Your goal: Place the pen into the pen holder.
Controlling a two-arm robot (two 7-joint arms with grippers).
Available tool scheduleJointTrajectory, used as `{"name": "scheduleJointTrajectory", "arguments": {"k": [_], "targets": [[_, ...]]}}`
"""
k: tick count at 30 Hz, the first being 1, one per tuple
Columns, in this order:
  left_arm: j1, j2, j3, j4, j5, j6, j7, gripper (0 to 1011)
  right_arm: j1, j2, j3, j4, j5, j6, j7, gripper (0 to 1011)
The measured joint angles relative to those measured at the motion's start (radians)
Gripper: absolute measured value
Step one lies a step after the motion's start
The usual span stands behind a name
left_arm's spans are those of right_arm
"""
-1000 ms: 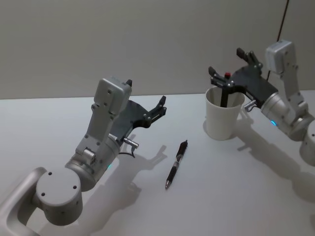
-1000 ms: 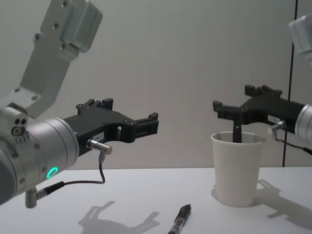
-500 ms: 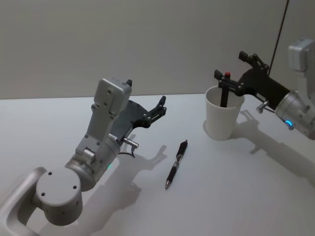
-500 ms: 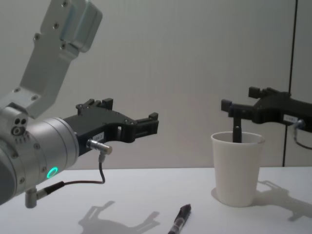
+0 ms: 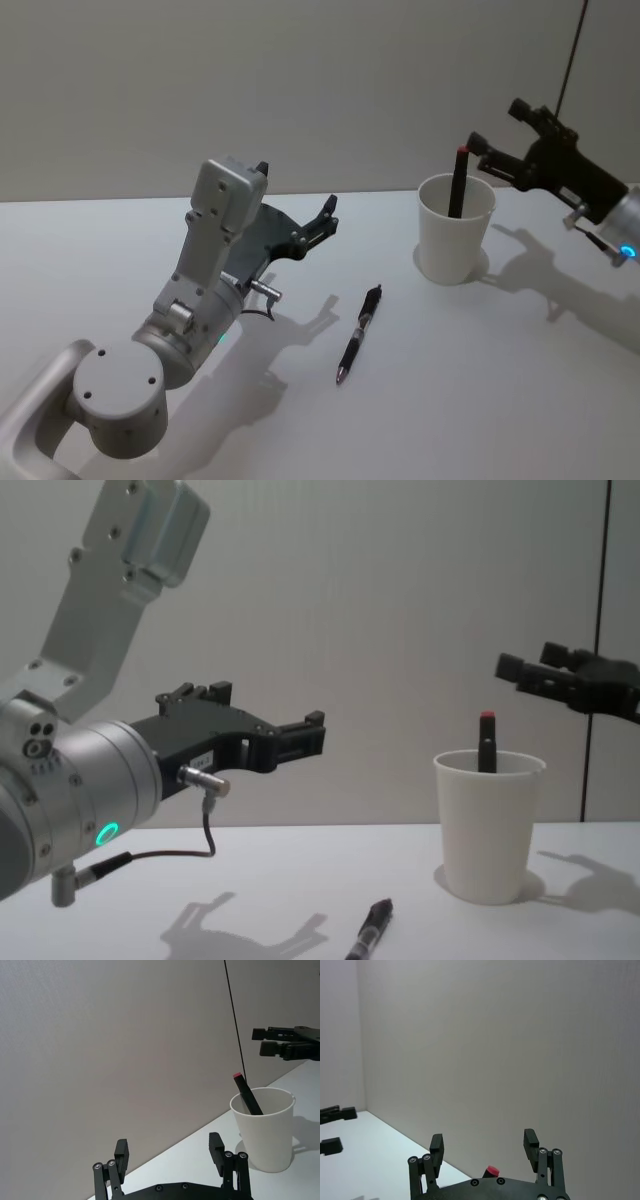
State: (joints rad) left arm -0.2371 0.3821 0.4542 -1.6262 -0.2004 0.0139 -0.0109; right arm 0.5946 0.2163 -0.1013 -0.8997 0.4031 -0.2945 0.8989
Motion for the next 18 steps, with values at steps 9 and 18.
{"name": "scheduleJointTrajectory", "arguments": {"k": [9,18], "targets": [[0.0,0.0,0.0,0.0,0.0,0.0,0.0,1001,0.048,0.027,0.035,0.124,0.066,0.037,0.168,1001],[0.0,0.0,0.0,0.0,0.0,0.0,0.0,1001,0.078,0.044,0.052,0.199,0.066,0.052,0.232,1002]]}}
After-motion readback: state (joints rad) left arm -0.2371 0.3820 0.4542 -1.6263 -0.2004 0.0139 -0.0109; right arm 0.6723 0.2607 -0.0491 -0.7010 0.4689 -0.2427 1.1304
